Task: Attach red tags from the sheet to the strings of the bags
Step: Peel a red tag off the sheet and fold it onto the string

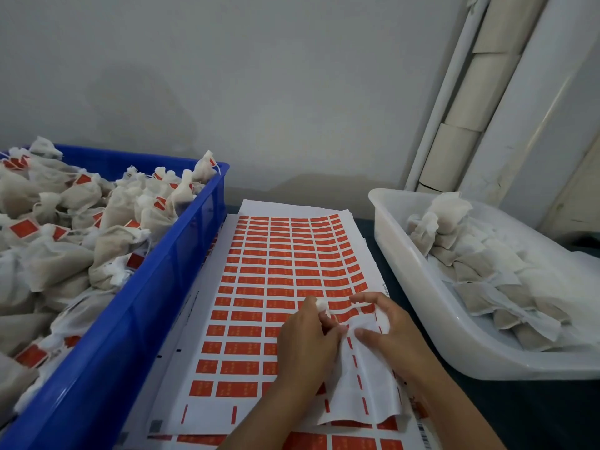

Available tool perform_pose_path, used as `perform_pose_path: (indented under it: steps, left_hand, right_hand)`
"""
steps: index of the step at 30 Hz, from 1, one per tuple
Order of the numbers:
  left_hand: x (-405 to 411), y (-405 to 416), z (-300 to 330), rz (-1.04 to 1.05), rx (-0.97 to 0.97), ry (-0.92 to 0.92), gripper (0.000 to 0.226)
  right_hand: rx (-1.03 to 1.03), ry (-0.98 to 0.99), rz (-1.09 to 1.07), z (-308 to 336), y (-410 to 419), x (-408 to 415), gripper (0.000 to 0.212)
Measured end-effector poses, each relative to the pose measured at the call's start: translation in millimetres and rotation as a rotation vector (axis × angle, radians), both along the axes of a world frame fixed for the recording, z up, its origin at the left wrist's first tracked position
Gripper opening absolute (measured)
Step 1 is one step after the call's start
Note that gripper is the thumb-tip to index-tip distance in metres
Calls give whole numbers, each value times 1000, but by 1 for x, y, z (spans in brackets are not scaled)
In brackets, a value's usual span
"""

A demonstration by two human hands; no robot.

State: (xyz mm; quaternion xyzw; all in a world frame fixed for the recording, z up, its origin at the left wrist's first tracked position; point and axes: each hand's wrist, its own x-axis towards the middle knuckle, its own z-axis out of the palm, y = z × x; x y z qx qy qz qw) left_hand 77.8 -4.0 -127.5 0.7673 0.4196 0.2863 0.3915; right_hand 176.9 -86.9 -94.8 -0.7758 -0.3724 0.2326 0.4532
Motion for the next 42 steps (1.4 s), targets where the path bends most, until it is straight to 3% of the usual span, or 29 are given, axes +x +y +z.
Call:
perform_pose_path:
  steps: [4,8,14,22,31,42]
  left_hand:
    - [1,-1,1,41,17,9,31]
    - [-1,2,1,65,43,38,40]
    - [-3,9,1,60,-33,-12,40]
    - [-5,13,3,70,3,-6,36]
    - [-9,20,6,158,-44,-5,52]
    - [-23,36,9,287,-223,-140,45]
  right_hand:
    - [-41,-66,-58,1,-2,3,41]
    - [-116,-285,-52,1,-2,-1,56]
    - [-185,-587,-24,-3,-1,-9,58]
    - [-142,-339,63,-6,7,-27,30]
    - [-163,-407,49,-6,7,-26,26]
    - [-182,-372,33,-9,6,-27,25]
